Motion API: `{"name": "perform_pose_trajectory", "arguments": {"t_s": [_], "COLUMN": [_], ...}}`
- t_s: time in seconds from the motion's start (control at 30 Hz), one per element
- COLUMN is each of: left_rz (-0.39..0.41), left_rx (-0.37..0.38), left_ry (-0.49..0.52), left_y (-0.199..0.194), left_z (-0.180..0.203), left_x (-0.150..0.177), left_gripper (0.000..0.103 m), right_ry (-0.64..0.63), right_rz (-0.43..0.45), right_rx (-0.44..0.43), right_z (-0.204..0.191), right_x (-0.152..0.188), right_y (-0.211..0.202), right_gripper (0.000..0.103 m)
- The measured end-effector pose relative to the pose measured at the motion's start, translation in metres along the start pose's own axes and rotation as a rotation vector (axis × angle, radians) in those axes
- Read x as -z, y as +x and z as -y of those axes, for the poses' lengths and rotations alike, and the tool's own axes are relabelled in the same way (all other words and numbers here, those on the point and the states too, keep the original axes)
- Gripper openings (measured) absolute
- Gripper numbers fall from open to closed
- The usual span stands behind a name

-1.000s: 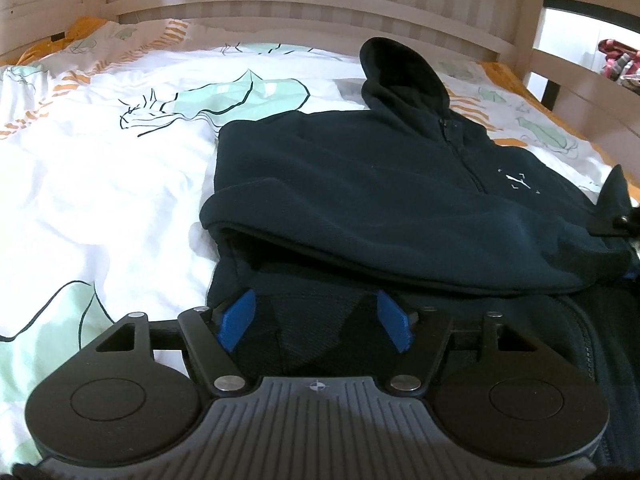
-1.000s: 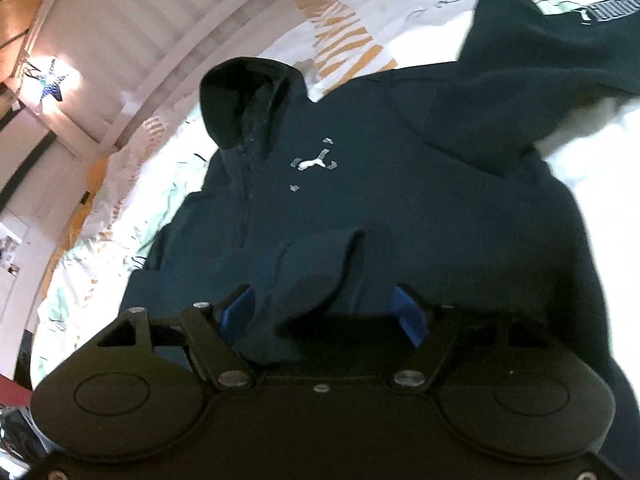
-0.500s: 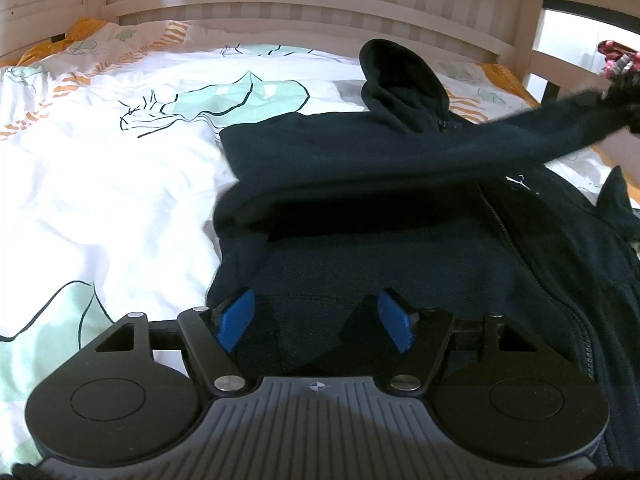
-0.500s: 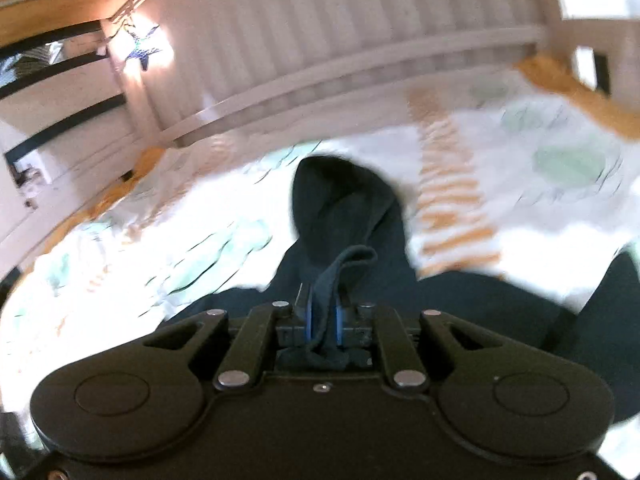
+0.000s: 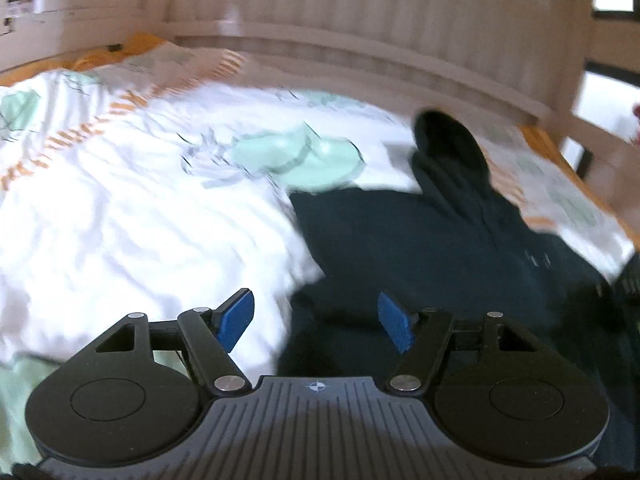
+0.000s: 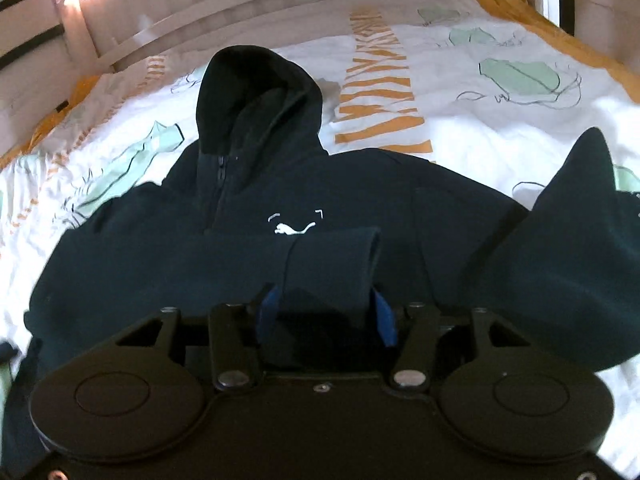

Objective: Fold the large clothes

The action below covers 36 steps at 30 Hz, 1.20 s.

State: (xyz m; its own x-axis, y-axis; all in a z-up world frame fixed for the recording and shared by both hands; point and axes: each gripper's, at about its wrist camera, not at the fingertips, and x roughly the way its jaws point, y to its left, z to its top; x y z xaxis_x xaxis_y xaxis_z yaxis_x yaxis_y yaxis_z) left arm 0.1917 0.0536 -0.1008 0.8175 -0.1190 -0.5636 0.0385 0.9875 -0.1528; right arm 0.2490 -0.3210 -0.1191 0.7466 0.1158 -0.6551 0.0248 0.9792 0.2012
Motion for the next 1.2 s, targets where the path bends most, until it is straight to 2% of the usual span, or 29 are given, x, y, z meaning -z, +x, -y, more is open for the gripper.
{"name": "perform_pose_trajectory", "arguments": {"t_s": [0.13,0.23,0.3,0.4,0.5,0.57,0.63,0.77,0.93,1.07,1.13,1.2], "left_rz": [-0.015,-0.137,-0.195,-0.185,-0.166,-0.162,-0.144,-0.075,-0.006,-0.048,-0.092,-0.151], "left_rx": [-0.061,-0.142,-0.155,-0.156,-0.144,-0.142,-0.144,-0.128,-0.067,-0.036,-0.063,-0.098], "left_ry": [-0.032,-0.027,-0.020,0.020,0.025,0.015,-0.006,-0.058,0.016,0.111,0.140,0.124], "left_y": [0.024,0.053,0.064,0.058,0.053,0.052,0.049,0.031,0.018,0.042,0.060,0.079], "left_z": [-0.010,-0.017,-0.023,-0.031,-0.032,-0.032,-0.034,-0.035,-0.013,0.012,0.016,0.010], "left_x": [-0.018,-0.014,-0.003,0.010,0.016,0.015,0.013,0.003,-0.017,-0.024,-0.017,-0.010], "left_gripper": [0.067,0.067,0.067,0.067,0.067,0.067,0.067,0.067,0.067,0.067,0.067,0.074], "right_ry": [0.002,0.000,-0.011,-0.053,-0.111,-0.136,-0.168,-0.210,-0.169,-0.170,-0.164,-0.156], "right_rz": [0.005,0.009,0.014,0.066,0.165,0.196,0.205,0.184,0.128,0.079,0.059,0.044], "right_rx": [-0.002,0.006,0.021,0.070,0.118,0.092,0.033,-0.062,-0.134,-0.123,-0.104,-0.082], "right_z": [-0.001,-0.004,-0.006,-0.014,-0.030,-0.042,-0.059,-0.090,-0.104,-0.103,-0.098,-0.094], "right_x": [0.001,0.002,0.001,-0.001,-0.007,-0.014,-0.021,-0.026,-0.020,-0.005,0.002,0.009], "right_y": [-0.001,-0.001,-0.003,-0.014,-0.031,-0.037,-0.040,-0.030,-0.009,0.007,0.011,0.013], "right_gripper": [0.059,0.059,0.059,0.059,0.061,0.064,0.066,0.067,0.069,0.070,0.070,0.070]}}
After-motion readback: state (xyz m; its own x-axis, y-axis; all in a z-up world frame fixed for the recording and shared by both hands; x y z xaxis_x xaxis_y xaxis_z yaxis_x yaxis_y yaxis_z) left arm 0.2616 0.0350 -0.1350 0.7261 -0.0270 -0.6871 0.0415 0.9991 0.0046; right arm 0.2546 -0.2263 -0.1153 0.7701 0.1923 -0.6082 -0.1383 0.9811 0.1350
